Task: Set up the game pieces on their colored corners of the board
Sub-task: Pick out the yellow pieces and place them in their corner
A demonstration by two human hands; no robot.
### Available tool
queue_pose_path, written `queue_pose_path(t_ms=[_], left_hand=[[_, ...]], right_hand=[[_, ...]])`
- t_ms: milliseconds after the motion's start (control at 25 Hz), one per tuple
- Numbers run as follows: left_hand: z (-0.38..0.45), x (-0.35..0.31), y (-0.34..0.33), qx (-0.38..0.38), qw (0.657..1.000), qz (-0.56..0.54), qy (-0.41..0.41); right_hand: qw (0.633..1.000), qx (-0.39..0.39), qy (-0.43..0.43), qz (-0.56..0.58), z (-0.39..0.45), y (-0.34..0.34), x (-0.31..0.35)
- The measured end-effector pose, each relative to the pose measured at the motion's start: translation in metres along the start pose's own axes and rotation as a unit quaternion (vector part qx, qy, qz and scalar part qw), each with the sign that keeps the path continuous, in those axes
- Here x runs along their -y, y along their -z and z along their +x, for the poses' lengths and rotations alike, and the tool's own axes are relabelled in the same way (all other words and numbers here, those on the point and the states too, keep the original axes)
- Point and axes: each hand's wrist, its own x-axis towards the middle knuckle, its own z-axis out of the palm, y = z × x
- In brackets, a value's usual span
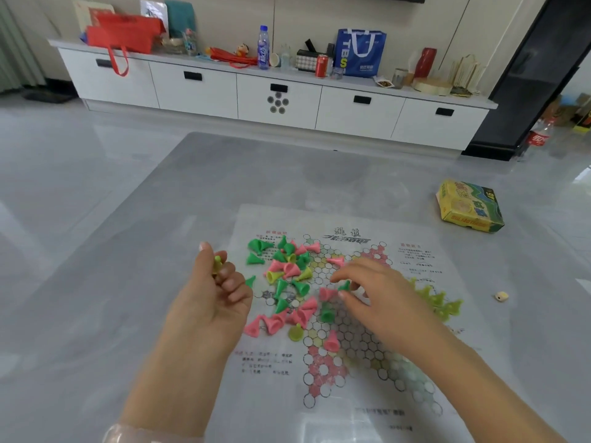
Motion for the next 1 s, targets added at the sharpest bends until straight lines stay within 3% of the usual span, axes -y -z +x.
queue_pose_path(t_ms=[320,520,680,880,1000], left_hand=[[0.002,-0.015,0.008,-0.027,0.993,-0.112,-0.015],[0.001,-0.022,0.009,-0.027,0.992,-0.122,-0.007],[0.000,-0.022,0.009,-0.015,0.992,-0.126,-0.013],[0.002,-0.019,0.010,-0.016,0.994,-0.104,-0.015],[0.002,-0.016,0.009,-0.035,0.994,-0.101,0.005]], right_hand=[[0.984,0.111,0.067,-0.121,0.062,-0.027,0.020],[0.982,0.088,0.110,-0.128,0.074,-0.022,0.041],[0.965,0.156,0.130,-0.166,0.084,-0.032,0.054],[0.955,0.158,0.141,-0.208,0.094,-0.037,0.054],[0.969,0.147,0.127,-0.151,0.090,-0.028,0.060]])
